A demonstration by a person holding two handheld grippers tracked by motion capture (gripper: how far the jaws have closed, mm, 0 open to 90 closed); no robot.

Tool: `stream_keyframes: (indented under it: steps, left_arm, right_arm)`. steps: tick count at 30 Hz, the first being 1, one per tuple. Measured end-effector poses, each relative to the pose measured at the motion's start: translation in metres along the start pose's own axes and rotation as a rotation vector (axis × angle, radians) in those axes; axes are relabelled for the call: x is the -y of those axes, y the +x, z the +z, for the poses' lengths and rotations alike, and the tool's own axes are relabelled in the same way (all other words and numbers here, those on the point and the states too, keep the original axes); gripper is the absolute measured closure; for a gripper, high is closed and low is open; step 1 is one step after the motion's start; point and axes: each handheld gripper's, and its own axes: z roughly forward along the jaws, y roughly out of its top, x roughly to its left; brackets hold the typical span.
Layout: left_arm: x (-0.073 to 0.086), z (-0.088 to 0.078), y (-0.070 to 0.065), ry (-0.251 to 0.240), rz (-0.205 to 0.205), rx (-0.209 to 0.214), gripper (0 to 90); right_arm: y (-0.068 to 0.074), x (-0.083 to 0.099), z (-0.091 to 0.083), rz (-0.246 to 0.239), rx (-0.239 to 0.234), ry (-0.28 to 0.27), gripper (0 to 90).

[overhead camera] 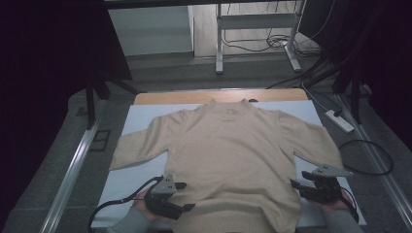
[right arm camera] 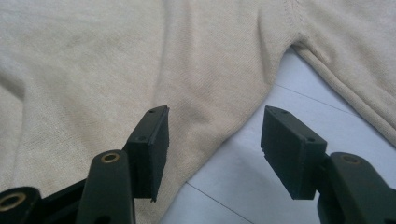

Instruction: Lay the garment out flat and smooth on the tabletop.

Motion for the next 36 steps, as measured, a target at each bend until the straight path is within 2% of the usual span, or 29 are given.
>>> stream_keyframes:
  steps: [5,8,13,16,19,27,36]
  left_arm:
    - [0.005,-0.003,0.013,-0.039,-0.065,-0.039,23.0]
    - [0.007,-0.007,0.019,-0.046,-0.082,-0.094,22.6]
    - [0.012,-0.011,0.028,-0.060,-0.141,-0.155,22.7]
    - [0.014,-0.015,0.031,-0.058,-0.145,-0.193,22.4]
    - [0.016,-0.019,0.032,-0.057,-0.146,-0.208,22.2]
    - [0.024,-0.030,0.038,-0.084,-0.189,-0.236,22.3]
    - [0.024,-0.029,0.038,-0.076,-0.184,-0.237,22.0]
  right_arm:
    - [-0.001,0.001,-0.002,0.001,0.001,-0.010,41.8]
    - [0.000,0.000,-0.002,-0.007,-0.007,-0.014,41.6]
    - [0.001,0.000,-0.001,-0.021,-0.025,-0.031,41.2]
    - [0.001,0.000,-0.002,-0.026,-0.050,-0.053,40.4]
    - [0.003,0.000,-0.003,-0.029,-0.081,-0.080,39.5]
    - [0.007,0.001,-0.007,-0.065,-0.138,-0.122,36.6]
    - [0.003,0.005,-0.012,-0.073,-0.139,-0.134,36.0]
